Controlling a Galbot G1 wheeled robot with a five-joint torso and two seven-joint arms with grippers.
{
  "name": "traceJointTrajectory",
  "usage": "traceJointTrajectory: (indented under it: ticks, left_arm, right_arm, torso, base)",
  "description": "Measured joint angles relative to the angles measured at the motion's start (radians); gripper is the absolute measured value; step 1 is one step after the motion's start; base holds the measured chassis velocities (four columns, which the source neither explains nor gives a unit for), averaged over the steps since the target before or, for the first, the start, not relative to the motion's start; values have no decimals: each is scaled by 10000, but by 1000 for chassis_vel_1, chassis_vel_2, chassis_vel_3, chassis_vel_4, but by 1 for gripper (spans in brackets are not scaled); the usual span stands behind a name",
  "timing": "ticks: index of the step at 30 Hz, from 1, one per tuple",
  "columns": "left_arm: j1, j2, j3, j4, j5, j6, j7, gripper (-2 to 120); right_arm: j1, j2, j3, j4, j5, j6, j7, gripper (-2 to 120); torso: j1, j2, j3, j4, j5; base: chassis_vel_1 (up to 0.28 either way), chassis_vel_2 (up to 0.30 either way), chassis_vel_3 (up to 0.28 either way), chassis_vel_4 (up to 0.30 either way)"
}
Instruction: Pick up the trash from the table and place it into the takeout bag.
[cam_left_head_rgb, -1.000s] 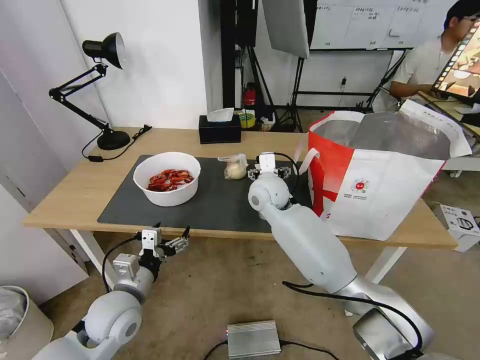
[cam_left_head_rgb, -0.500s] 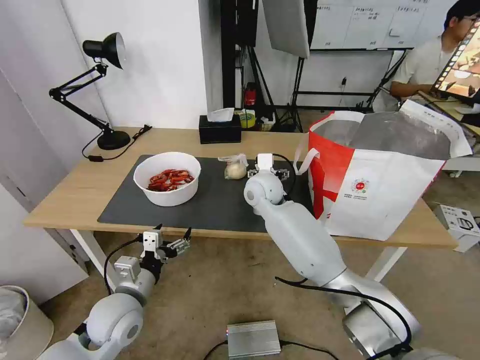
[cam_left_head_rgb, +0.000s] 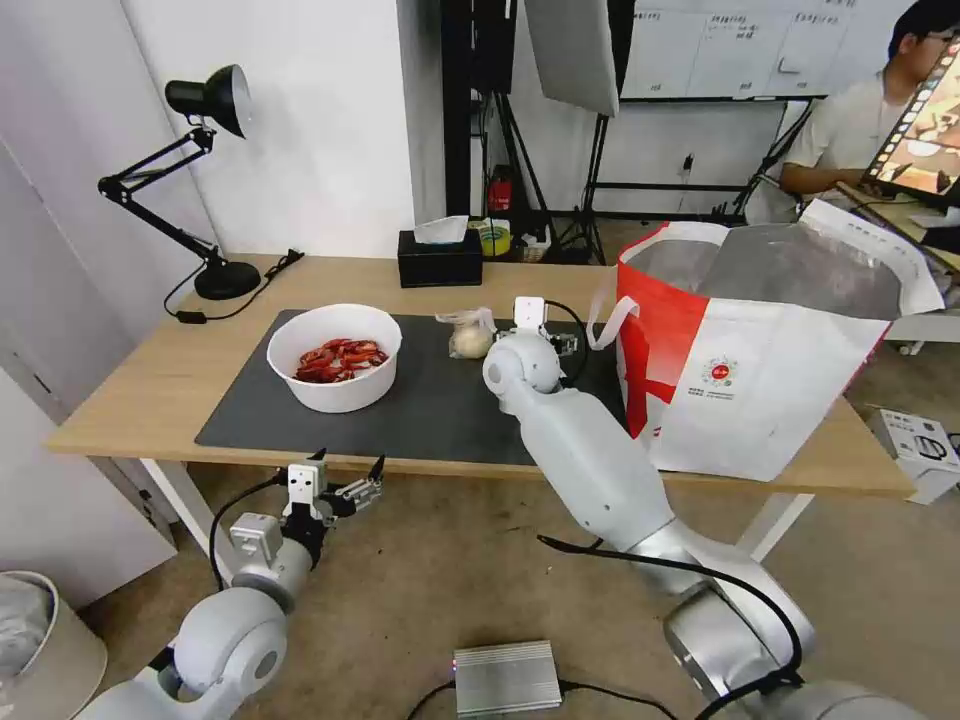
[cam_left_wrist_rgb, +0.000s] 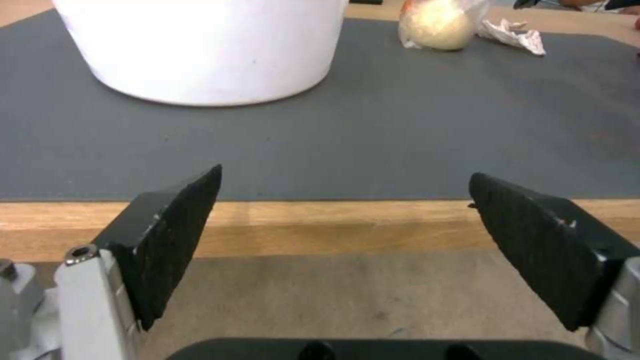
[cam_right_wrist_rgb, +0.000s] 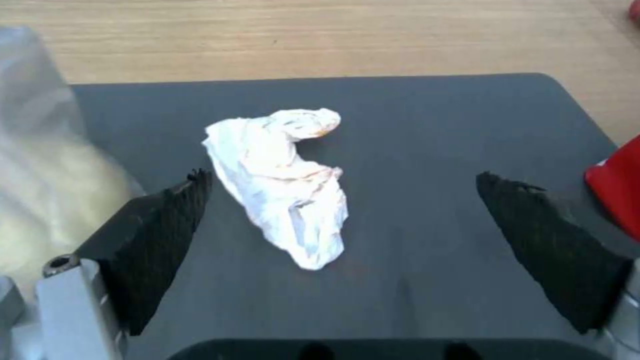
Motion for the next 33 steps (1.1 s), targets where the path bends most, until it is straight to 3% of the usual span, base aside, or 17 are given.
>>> traceJointTrajectory:
  ticks: [12, 33]
  left_arm:
    - [38, 44, 76, -16, 42, 0, -4, 100]
    - [39, -47, 157, -39, 120, 4, -11, 100]
  right_arm:
    - [278, 227, 367, -804, -240, 274, -395, 100]
    - [354, 255, 598, -1065, 157, 377, -676, 100]
  torso:
    - [0, 0, 0, 0, 0]
    - [0, 0, 0, 0, 0]
  base:
    - [0, 0, 0, 0]
    - [0, 0, 0, 0]
